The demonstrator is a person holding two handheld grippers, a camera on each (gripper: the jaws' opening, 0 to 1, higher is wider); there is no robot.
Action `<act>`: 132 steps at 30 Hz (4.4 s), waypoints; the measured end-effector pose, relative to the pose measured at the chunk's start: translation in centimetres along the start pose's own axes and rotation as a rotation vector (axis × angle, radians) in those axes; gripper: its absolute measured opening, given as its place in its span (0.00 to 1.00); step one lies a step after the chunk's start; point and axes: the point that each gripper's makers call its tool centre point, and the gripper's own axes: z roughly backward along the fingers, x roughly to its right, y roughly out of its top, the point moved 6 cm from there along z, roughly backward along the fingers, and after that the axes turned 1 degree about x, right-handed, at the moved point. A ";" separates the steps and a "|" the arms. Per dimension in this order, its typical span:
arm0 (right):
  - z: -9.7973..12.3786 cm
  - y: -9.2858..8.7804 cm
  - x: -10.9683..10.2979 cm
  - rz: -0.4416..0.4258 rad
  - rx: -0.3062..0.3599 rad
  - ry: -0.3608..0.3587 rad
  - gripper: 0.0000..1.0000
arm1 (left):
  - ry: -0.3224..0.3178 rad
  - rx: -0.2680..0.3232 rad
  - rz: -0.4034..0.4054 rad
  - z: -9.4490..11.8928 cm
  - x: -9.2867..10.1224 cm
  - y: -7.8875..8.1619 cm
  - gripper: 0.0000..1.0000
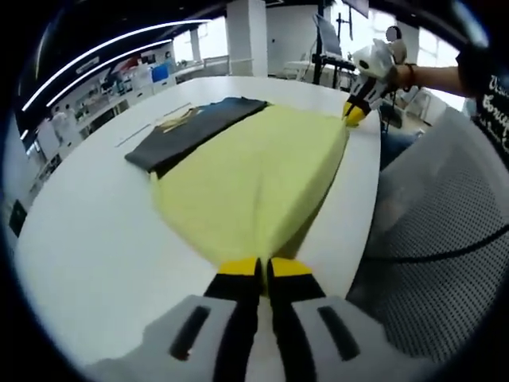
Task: Fold the garment on the visible template until the final outline fits inside the template.
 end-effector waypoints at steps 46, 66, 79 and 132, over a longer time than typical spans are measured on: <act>3.5 0.1 -7.0 -0.143 0.075 0.038 0.00 | 0.011 -0.077 0.107 5.8 5.4 -1.1 0.00; 5.1 2.0 -6.2 -0.108 0.106 0.009 0.00 | 0.005 -0.088 0.057 6.9 4.0 0.3 0.00; 6.6 4.7 -4.2 -0.059 0.163 -0.018 0.00 | 0.020 -0.043 0.022 7.8 1.5 2.7 0.00; 7.9 12.9 2.3 0.066 0.255 -0.167 0.00 | 0.152 0.109 -0.068 8.1 -6.3 11.4 0.00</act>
